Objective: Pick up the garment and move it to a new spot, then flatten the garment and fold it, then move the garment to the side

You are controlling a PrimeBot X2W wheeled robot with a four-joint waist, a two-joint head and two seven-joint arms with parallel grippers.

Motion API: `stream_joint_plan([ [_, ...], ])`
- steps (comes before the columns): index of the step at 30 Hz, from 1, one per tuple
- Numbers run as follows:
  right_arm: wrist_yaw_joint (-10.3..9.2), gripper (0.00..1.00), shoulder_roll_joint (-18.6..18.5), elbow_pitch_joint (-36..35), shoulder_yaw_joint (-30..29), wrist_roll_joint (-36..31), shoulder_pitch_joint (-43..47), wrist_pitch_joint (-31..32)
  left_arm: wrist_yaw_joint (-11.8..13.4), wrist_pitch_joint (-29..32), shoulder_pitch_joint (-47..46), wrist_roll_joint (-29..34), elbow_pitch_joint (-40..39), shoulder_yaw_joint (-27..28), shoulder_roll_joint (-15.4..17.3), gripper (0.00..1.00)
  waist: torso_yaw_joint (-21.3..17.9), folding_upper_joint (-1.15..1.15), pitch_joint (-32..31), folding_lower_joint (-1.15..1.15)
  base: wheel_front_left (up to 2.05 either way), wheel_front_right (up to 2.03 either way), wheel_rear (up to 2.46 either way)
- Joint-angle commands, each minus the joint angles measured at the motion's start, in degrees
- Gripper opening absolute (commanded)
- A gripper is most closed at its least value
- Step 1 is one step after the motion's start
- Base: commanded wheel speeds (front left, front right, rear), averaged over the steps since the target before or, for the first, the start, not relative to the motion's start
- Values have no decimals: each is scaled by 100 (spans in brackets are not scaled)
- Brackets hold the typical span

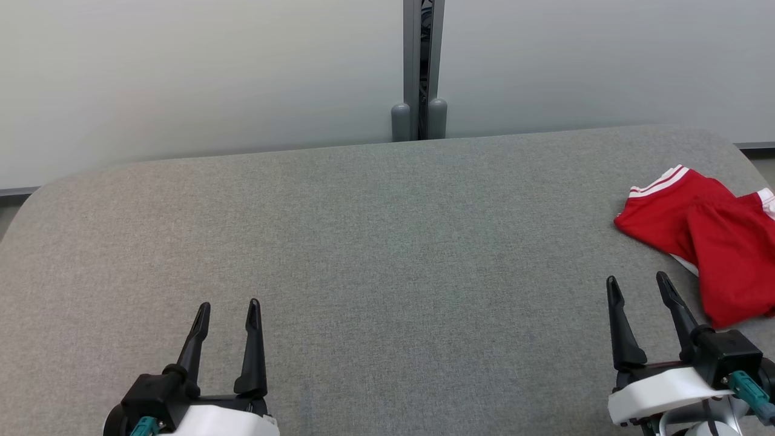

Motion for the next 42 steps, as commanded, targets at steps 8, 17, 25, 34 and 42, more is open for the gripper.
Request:
stream_joint_plan([
  [8, 3, 100, -15, 32, 2, 57, 54, -27, -130, -5, 58, -143, -201, 114, 24, 100, 4, 0, 10, 0, 0, 0, 0],
  [17, 3, 100, -15, 73, 11, 88, 31, -28, -185, -5, 81, -253, -158, 181, 24, 100, 9, 0, 23, 0, 0, 0, 0],
  [25, 3, 100, -15, 113, 37, 117, 23, -28, -208, -5, 76, -289, -87, 205, 25, 100, 5, 0, 28, 0, 0, 0, 0],
  [34, 0, 0, 13, 165, 46, 104, 43, 13, -195, 1, 77, -380, -2, 165, -9, 0, 2, 0, 34, 0, 0, 0, 0],
  [42, 0, 0, 64, 350, -51, 671, 124, 242, -230, 75, 151, -884, 153, 171, -18, 0, 8, 0, 33, 0, 0, 0, 0],
])
